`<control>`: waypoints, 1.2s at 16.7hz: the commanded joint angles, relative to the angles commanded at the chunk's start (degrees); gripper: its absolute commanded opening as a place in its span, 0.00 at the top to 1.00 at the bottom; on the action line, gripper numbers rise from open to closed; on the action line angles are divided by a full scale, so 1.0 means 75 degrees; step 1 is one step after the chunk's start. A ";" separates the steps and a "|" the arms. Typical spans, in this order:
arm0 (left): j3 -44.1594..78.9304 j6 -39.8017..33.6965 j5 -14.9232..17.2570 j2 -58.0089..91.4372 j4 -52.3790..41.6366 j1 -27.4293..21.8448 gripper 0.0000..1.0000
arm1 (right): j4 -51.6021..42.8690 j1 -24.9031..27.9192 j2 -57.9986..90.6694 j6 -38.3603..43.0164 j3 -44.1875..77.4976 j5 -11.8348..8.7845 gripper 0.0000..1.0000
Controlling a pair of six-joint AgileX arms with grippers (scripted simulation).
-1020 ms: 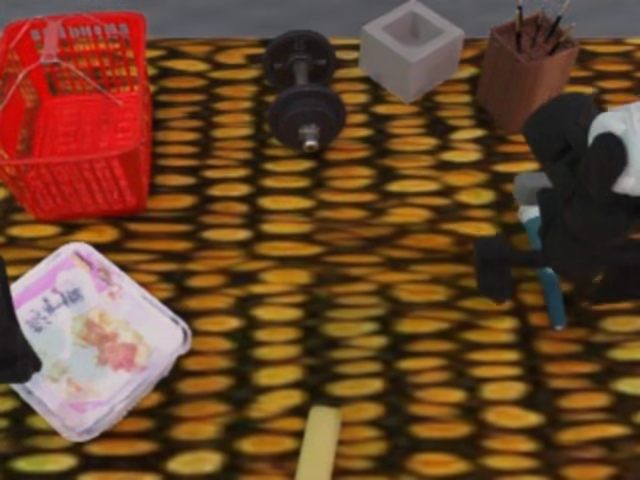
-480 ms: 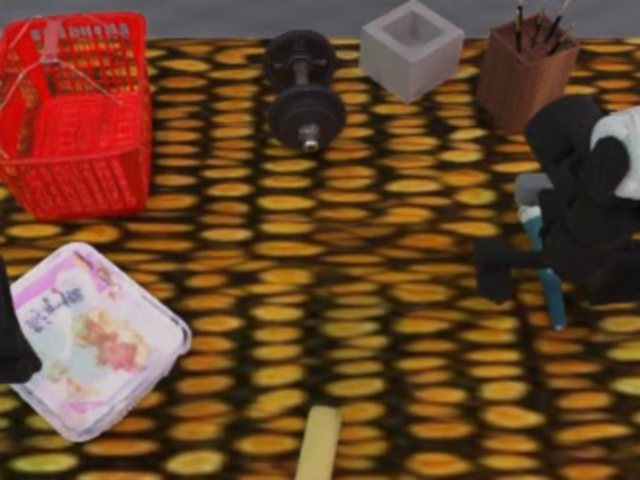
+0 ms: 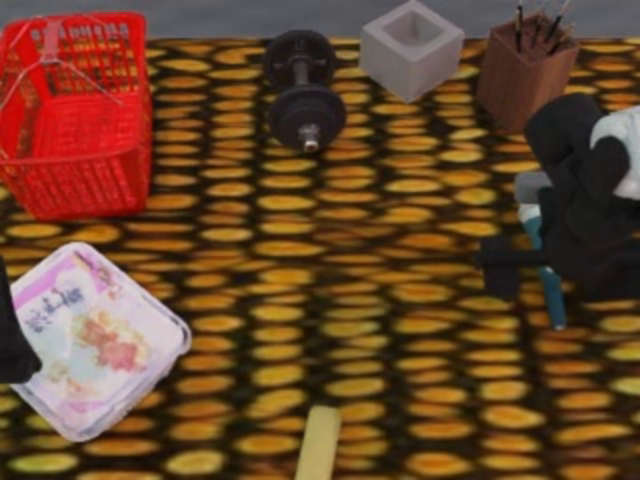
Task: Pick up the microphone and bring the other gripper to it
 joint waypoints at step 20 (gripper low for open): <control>0.0000 0.0000 0.0000 0.0000 0.0000 0.0000 0.00 | 0.1938 0.0018 -0.0945 -0.0573 -0.0256 -0.0682 1.00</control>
